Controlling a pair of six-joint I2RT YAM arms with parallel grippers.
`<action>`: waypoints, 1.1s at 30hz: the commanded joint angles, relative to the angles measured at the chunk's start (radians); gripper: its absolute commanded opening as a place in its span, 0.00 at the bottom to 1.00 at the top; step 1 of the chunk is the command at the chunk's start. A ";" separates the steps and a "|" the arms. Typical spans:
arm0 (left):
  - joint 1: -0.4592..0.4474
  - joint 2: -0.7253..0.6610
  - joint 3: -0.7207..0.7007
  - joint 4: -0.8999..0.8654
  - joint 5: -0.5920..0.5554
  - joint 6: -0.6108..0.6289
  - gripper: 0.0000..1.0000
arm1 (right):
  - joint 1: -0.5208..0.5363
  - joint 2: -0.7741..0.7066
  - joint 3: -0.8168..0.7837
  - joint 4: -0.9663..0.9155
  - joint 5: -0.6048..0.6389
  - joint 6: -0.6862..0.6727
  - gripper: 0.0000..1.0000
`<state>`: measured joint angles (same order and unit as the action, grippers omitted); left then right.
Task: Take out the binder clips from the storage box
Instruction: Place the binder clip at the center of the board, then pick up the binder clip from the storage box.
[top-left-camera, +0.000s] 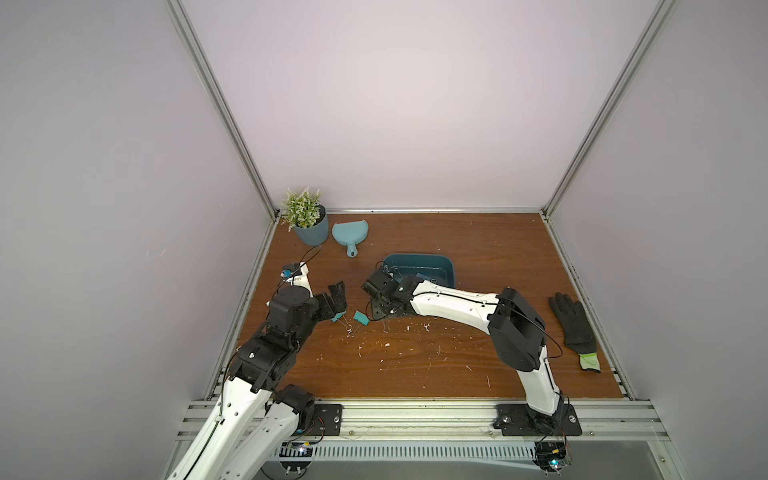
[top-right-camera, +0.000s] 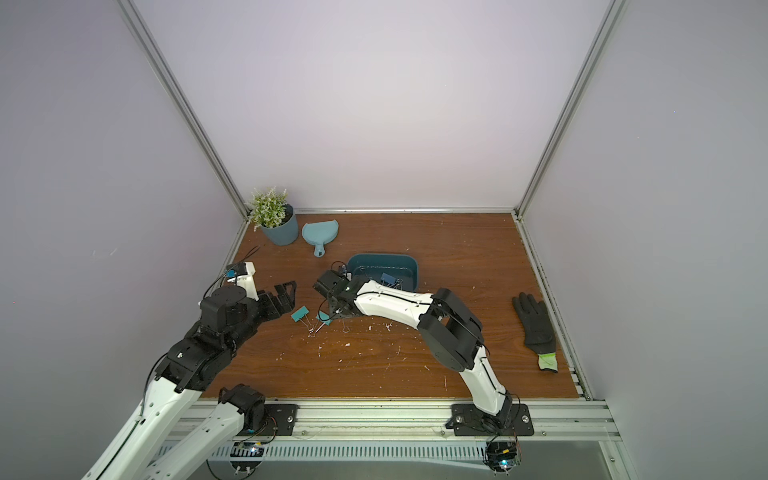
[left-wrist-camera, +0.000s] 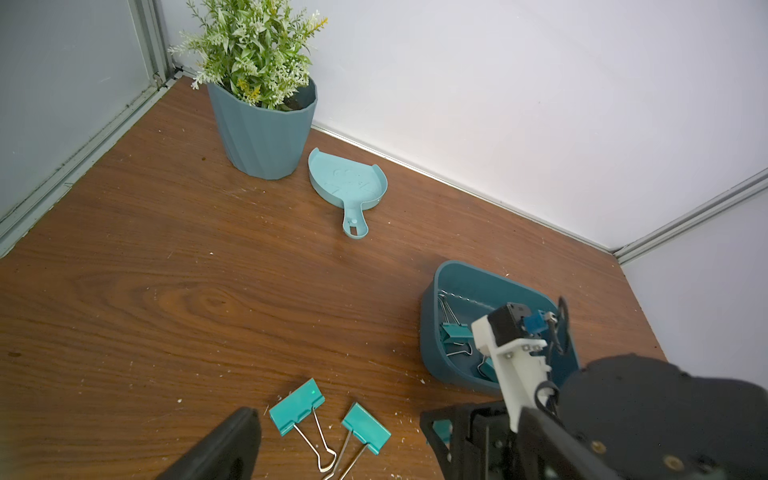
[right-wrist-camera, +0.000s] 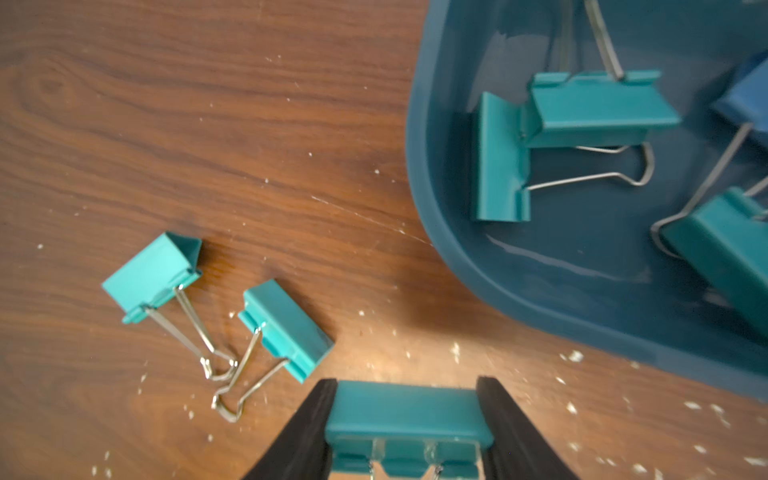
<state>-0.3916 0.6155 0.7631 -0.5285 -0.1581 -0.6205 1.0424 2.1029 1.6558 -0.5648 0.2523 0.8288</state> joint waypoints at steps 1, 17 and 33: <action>-0.004 -0.017 -0.013 -0.033 0.001 0.009 1.00 | 0.004 0.036 0.042 0.025 -0.005 0.027 0.55; -0.004 -0.032 -0.024 -0.050 0.000 0.006 1.00 | 0.004 0.094 0.125 -0.017 -0.004 0.029 0.75; -0.045 0.287 0.043 0.088 0.055 -0.074 0.92 | -0.134 -0.248 -0.050 -0.063 0.115 -0.098 0.99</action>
<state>-0.4053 0.8566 0.7639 -0.4995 -0.1162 -0.6739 0.9531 1.9133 1.6585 -0.6147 0.3222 0.7719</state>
